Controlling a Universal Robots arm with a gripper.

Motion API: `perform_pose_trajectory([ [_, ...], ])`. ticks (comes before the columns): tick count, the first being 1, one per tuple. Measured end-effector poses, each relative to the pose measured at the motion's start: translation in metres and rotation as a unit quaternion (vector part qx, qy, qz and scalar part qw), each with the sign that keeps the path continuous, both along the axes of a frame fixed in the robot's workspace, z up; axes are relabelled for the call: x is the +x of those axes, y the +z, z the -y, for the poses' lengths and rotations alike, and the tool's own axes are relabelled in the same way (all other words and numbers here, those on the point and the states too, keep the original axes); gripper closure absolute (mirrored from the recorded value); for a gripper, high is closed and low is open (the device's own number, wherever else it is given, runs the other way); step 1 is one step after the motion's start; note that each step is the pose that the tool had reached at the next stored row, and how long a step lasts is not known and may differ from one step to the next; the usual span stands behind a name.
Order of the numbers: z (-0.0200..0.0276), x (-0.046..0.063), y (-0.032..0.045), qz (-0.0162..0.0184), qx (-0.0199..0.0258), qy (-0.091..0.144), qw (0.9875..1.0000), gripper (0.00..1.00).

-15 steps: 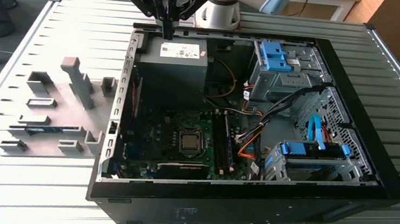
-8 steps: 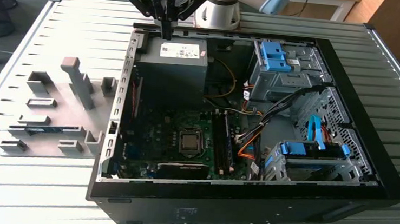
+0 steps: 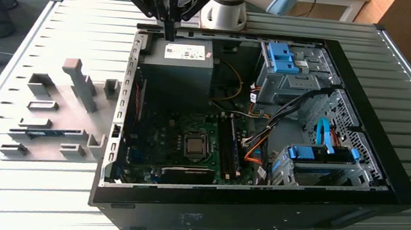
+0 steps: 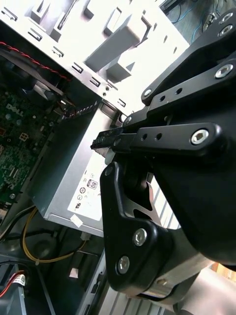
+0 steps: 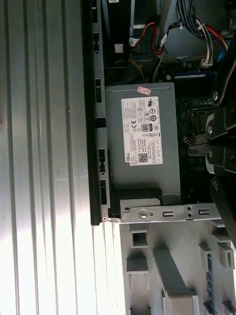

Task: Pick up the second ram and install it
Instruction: 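Reach for the second ram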

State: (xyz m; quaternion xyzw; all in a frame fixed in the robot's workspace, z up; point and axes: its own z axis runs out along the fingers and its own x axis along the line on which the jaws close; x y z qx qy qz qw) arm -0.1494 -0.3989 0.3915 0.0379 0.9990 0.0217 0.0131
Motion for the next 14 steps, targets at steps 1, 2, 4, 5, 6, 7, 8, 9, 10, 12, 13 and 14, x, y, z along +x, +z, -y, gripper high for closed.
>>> perform_pose_trajectory([
  [1,0.0,-0.0003,0.0,0.0,0.0,0.0,1.0,0.9],
  [2,0.0,-0.0007,-0.0001,0.0,0.0,0.0,1.0,0.9],
  [4,0.0,-0.0012,-0.0002,0.0,0.0,0.0,1.0,0.9],
  [5,0.0,-0.0016,-0.0003,0.0,0.0,0.0,1.0,0.9],
  [6,0.0,-0.002,-0.0003,0.0,0.0,0.0,1.0,0.9],
  [7,0.0,-0.0023,-0.0004,0.0,0.0,0.0,1.0,0.9],
  [8,0.0,-0.0027,-0.0005,0.0,0.0,0.0,1.0,0.9],
  [9,0.0,-0.0031,-0.0005,0.0,0.0,0.0,1.0,0.9],
  [10,0.0,-0.0034,-0.0006,0.0,0.0,0.0,1.0,0.9],
  [12,0.0,-0.0042,-0.0007,0.0,0.0,0.0,1.0,0.9],
  [13,0.0,-0.0046,-0.0007,0.0,0.0,0.0,1.0,0.9],
  [14,0.0,-0.005,-0.0008,0.0,0.0,0.0,1.0,0.9],
])
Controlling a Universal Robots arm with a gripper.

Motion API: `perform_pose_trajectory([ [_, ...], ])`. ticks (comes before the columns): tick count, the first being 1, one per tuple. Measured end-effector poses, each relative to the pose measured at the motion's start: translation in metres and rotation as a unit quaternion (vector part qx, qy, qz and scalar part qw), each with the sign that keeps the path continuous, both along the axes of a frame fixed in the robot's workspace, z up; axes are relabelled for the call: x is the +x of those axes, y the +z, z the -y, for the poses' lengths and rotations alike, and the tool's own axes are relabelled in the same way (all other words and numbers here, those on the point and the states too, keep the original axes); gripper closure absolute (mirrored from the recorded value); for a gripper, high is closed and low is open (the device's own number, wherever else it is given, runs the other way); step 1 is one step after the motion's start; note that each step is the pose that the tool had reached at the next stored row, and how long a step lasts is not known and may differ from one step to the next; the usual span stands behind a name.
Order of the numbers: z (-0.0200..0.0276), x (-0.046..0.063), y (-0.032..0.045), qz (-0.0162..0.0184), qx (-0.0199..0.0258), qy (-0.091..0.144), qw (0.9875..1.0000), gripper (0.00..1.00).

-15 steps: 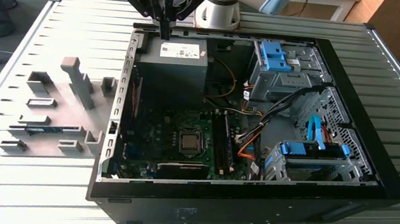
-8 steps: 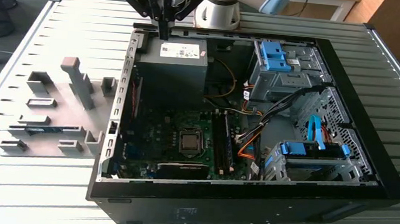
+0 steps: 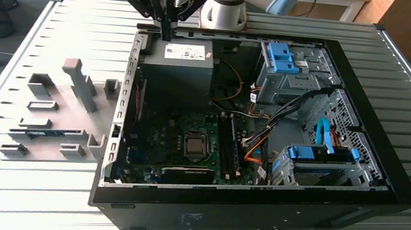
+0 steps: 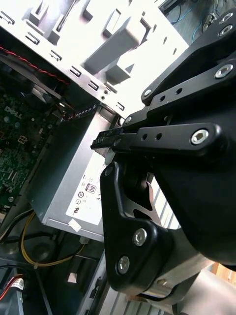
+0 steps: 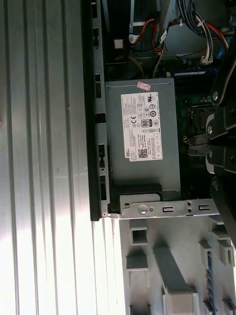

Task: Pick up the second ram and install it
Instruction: 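Reach for the second ram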

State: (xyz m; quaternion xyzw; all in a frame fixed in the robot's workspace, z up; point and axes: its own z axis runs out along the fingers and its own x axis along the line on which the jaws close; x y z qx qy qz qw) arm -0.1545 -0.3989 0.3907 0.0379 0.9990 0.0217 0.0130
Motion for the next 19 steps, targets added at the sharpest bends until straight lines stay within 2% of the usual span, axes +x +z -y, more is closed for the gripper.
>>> perform_pose_trajectory([
  [19,0.0,-0.0076,-0.001,0.0,0.0,0.0,1.0,0.9],
])
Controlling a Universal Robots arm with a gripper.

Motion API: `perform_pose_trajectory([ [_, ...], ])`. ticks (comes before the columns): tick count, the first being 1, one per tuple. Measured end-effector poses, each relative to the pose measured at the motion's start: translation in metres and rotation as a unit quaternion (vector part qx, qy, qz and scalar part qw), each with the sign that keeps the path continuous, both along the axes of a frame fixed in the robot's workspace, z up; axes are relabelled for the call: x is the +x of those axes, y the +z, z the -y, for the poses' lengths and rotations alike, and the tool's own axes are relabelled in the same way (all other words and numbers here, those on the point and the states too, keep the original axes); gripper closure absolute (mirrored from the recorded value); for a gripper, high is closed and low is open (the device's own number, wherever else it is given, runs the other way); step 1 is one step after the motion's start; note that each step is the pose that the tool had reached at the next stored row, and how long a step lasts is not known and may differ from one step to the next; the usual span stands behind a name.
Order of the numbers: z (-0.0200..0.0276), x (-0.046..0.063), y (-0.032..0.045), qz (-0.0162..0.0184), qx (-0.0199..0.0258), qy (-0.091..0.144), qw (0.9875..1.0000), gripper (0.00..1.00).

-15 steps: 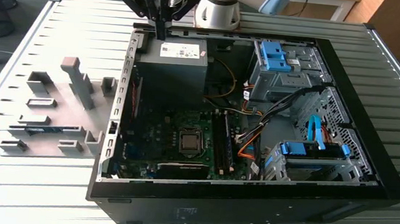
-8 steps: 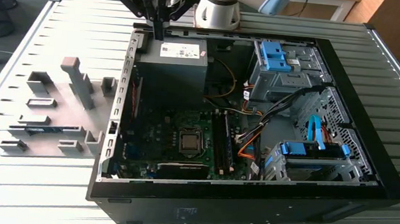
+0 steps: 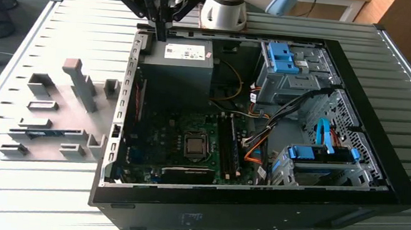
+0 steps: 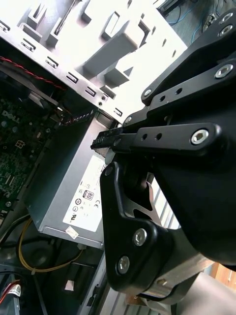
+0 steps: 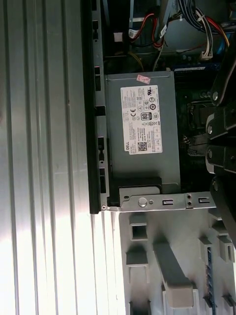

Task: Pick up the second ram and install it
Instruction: 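Reach for the second ram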

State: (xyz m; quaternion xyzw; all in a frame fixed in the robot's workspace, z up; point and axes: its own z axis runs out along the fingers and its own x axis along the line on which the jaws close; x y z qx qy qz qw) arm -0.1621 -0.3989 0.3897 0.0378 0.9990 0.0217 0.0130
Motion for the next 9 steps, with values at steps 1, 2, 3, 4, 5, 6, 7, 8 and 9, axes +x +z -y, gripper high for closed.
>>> perform_pose_trajectory([
  [1,0.0,-0.0004,-0.0001,0.0,0.0,0.0,1.0,0.9],
  [2,0.0,-0.0008,-0.0001,0.0,0.0001,0.0,1.0,0.9],
  [3,0.0,-0.0012,-0.0002,0.0,0.0001,0.0,1.0,0.9],
  [4,0.0,-0.0016,-0.0002,0.0,0.0,0.0,1.0,0.9],
  [5,0.0,-0.002,-0.0003,0.0,0.0,0.0,1.0,0.9],
  [6,0.0,-0.0024,-0.0003,0.0,0.0,0.0,1.0,0.9],
  [7,0.0,-0.0028,-0.0004,0.0,0.0001,0.0,1.0,0.9],
  [8,0.0,-0.0031,-0.0004,0.0,0.0,0.0,1.0,0.9],
  [9,0.0,-0.0036,-0.0004,0.0,0.0,0.0,1.0,0.9],
])
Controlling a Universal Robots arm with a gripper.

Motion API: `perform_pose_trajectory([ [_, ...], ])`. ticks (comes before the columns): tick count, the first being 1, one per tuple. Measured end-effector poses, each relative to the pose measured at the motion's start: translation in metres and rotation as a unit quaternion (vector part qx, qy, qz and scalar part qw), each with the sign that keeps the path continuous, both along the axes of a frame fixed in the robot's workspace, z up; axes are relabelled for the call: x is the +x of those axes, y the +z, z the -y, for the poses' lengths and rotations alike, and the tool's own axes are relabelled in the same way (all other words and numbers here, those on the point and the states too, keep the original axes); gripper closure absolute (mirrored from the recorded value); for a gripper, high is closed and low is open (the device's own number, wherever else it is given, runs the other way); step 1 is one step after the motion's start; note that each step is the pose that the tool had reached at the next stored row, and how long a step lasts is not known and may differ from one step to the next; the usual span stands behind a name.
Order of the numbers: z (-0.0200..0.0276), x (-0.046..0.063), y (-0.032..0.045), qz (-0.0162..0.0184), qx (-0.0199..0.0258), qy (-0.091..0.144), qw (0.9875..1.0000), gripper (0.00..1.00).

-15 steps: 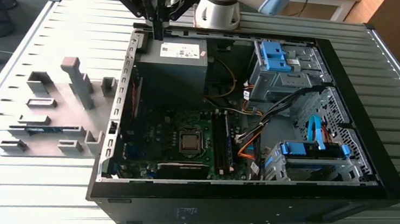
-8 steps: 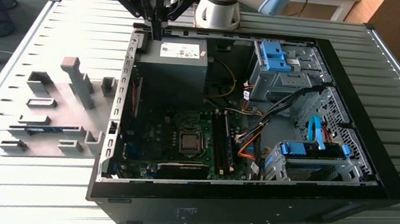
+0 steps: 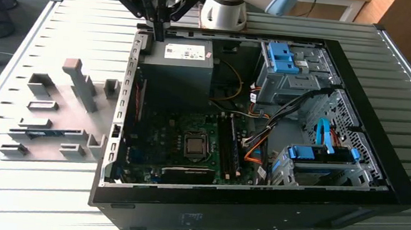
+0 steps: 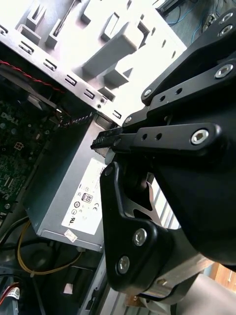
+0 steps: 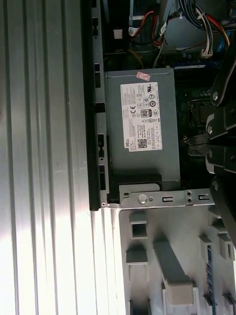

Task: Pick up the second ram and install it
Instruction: 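Reach for the second ram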

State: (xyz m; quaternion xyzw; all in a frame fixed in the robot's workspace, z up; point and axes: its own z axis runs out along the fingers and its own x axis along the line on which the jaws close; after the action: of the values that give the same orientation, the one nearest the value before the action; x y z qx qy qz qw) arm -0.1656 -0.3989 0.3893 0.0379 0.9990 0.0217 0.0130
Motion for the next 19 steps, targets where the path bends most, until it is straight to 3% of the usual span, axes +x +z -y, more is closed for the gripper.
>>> perform_pose_trajectory([
  [19,0.0,-0.0082,-0.0009,0.0,0.0,0.0,1.0,0.9],
])
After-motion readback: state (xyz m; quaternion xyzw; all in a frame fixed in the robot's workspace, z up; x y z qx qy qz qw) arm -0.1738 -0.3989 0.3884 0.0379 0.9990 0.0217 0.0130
